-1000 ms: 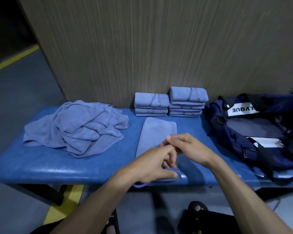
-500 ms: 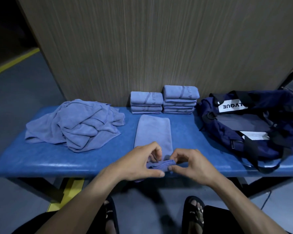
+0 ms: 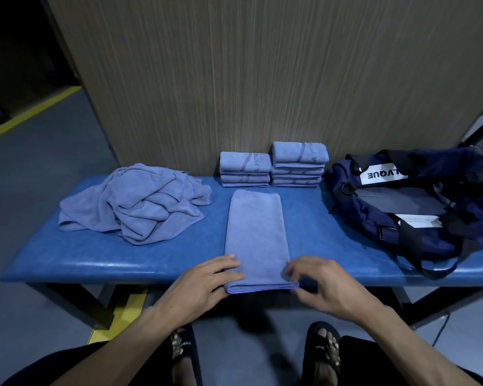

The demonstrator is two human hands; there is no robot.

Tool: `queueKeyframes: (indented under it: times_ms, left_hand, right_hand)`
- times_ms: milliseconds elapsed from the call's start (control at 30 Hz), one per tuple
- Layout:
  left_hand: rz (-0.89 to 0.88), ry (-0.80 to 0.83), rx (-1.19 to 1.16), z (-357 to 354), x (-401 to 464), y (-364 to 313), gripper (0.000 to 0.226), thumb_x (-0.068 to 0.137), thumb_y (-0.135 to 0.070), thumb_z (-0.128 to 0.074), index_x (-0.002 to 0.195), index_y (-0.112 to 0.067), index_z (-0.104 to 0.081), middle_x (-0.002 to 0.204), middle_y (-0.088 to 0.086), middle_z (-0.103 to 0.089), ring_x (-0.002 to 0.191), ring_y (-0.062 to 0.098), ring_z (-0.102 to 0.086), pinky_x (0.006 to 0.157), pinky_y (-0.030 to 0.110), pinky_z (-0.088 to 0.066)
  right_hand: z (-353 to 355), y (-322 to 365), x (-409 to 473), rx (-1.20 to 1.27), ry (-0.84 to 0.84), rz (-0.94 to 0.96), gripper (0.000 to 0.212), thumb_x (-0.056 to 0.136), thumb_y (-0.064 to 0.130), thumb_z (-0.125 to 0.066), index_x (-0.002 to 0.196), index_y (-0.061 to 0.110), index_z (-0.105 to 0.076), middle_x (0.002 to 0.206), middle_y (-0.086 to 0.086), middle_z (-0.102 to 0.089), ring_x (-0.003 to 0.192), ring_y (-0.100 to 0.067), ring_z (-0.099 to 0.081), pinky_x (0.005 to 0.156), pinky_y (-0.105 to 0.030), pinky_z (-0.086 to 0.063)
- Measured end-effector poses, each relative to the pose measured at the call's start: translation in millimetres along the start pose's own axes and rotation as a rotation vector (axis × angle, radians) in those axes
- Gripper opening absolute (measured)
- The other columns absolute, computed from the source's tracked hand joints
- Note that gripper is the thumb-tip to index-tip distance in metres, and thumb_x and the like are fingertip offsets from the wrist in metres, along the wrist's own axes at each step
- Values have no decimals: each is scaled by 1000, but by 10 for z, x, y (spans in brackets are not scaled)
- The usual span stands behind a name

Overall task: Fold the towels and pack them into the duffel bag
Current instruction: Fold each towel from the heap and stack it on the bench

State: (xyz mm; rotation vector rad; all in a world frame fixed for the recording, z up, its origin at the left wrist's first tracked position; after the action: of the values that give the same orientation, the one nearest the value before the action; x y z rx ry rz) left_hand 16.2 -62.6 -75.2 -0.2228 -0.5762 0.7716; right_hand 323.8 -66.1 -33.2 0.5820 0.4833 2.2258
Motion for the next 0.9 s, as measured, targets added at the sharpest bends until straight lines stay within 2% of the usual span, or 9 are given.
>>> queueKeyframes:
  times_ms: [133,300,433,533,633,767,900]
  left_hand:
    - [18,36,-6,-36,-53,2,36,100,-50,-55,129,-31,-68,144,-8,-56,142,7,-43,119,28,-32]
    - [70,43,-110,-27,-67,-22,28,98,-48,-61,121,-36,-70,148,-13,-51,146,5,-36,123,29,-25]
    - [99,61,-203,4,-84,-25,29,96,-44,-66,122,-33,-72,151,-14,-49,147,5,-35,123,25,-21]
    - [141,73,-279,29,-84,-25,30,94,-41,-69,122,-32,-73,150,-13,-50,147,5,-35,122,23,-20]
    - [224,55,-398,48,-69,-26,26,92,-34,-73,118,-31,-76,144,-15,-57,143,3,-39,121,21,-24]
    - [293,-22,-456,91,-40,-9,15,89,-31,-76,100,-21,-79,122,-15,-68,132,3,-53,112,25,-41]
    - [305,-96,-386,74,-15,-2,24,91,-47,-70,91,-23,-75,103,-13,-68,119,7,-62,99,29,-49]
  right_hand:
    - [-164,21,-111,-258,-5,66,9,82,15,-60,90,19,-55,105,3,-61,99,-25,-63,81,-36,-52]
    - [-336,9,-163,-475,27,89,56,75,21,-65,131,27,-57,121,4,-56,110,-20,-55,95,-33,-45]
    - [-431,-27,-179,-538,-18,117,52,76,20,-68,127,28,-60,125,1,-57,112,-24,-57,94,-34,-42]
    - [-433,-59,-190,-461,-66,82,39,83,20,-65,121,29,-64,126,5,-59,112,-20,-57,95,-29,-39]
    - [-413,-69,-205,-268,-125,-1,26,95,30,-59,119,30,-69,126,14,-60,114,-13,-56,97,-24,-40]
    - [-334,-30,-154,-50,-180,-78,22,99,39,-59,111,28,-73,120,24,-63,110,-8,-56,96,-25,-44]
    - [-253,3,-77,59,-203,-139,14,99,37,-62,101,28,-73,105,23,-69,101,-9,-60,90,-24,-45]
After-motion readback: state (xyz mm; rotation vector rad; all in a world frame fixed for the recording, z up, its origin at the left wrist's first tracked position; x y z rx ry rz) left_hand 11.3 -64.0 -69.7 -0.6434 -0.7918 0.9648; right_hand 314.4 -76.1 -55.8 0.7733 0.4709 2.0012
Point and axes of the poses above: each hand's wrist, its own x-axis towards the middle knuckle, its own z-axis out of the back of the hand, y = z × x, the point moved 1 cm from there along x, towards the middle knuckle
